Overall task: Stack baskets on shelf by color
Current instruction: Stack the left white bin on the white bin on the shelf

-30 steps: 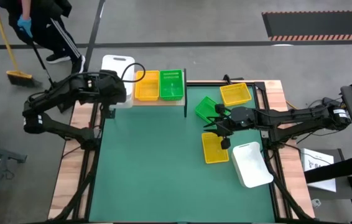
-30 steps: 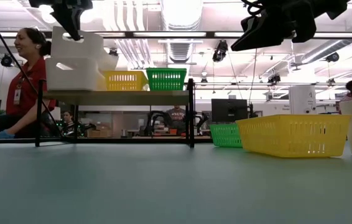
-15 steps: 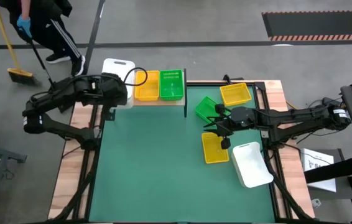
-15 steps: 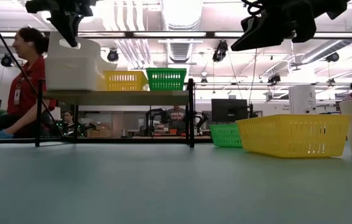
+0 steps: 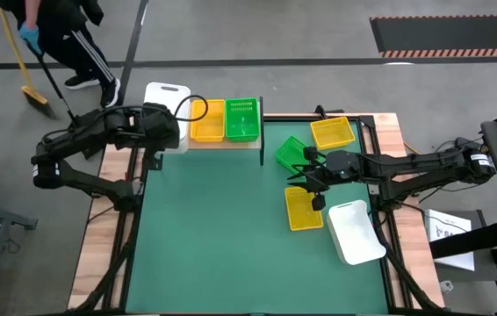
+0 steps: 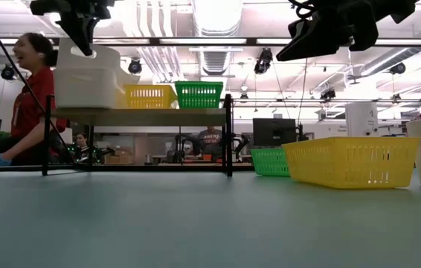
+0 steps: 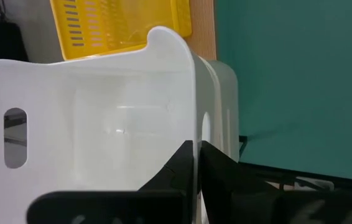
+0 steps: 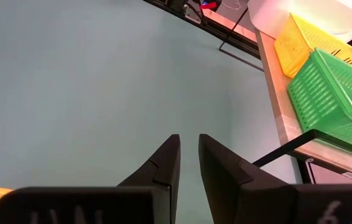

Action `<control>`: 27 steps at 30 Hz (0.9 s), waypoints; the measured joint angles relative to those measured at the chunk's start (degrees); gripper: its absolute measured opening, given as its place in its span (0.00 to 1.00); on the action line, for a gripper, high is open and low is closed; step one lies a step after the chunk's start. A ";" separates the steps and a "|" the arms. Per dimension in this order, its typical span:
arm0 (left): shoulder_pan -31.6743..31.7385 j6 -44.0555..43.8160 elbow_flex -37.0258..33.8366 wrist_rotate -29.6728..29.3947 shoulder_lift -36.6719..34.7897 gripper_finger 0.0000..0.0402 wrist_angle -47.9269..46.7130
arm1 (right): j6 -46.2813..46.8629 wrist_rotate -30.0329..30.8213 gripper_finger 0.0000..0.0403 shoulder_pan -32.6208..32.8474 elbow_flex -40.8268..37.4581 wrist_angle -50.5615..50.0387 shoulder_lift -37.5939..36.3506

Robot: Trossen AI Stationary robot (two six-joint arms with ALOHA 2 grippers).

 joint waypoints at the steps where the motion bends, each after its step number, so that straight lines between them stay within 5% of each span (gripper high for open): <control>1: 0.05 0.00 0.00 0.00 -0.07 0.00 0.00 | 0.00 0.00 0.13 -0.01 0.00 0.00 0.00; 10: 0.05 -1.44 0.00 0.00 -0.16 0.01 0.01 | 0.20 0.00 0.13 0.00 0.00 0.00 0.00; 27: 0.03 -1.40 1.09 -0.37 -0.32 0.31 0.03 | 1.03 0.00 0.13 0.00 0.00 0.02 0.00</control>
